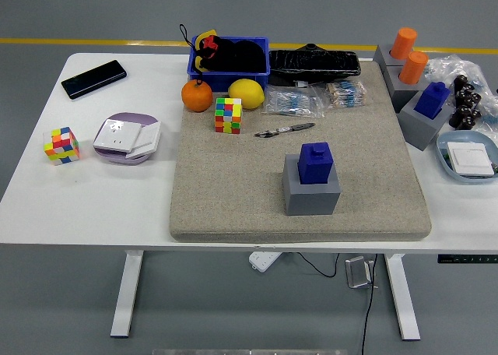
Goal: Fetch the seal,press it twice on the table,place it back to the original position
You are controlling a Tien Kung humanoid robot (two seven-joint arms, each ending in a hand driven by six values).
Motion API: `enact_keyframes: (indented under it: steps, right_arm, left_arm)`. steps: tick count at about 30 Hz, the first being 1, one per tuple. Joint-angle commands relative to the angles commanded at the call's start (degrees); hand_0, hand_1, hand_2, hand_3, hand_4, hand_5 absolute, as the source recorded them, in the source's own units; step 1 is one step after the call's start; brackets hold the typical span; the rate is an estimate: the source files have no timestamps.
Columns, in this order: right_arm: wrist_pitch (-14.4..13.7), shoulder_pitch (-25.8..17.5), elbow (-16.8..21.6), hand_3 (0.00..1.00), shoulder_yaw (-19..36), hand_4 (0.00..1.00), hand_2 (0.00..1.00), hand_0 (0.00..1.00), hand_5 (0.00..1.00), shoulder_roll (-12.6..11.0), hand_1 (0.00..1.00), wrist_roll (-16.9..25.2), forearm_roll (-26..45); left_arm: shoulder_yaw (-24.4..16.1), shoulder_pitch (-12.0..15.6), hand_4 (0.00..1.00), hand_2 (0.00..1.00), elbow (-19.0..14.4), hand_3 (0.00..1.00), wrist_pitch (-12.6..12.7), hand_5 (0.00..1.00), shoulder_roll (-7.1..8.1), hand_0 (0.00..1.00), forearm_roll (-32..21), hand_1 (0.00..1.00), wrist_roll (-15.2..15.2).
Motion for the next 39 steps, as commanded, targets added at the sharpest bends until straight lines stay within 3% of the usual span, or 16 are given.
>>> enact_keyframes:
  steps: [14, 39]
  right_arm:
    - [-0.76, -0.32, 0.63, 0.746, 0.5, 0.998, 0.754, 0.844, 0.438, -0.05, 0.775, 0.18, -0.24]
    - [-1.24, -0.58, 0.95, 0.724, 0.86, 0.998, 0.743, 0.834, 0.408, 0.18, 0.758, 0.1, -1.01]
  left_arm:
    - [-0.18, 0.04, 0.669, 0.686, -0.09, 0.745, 0.33, 0.312, 0.12, 0.74, 0.27, 0.695, 0.03]
    - [0.89, -0.08, 0.666, 0.681, -0.32, 0.744, 0.17, 0.31, 0.83, 0.739, 0.42, 0.697, 0.1]
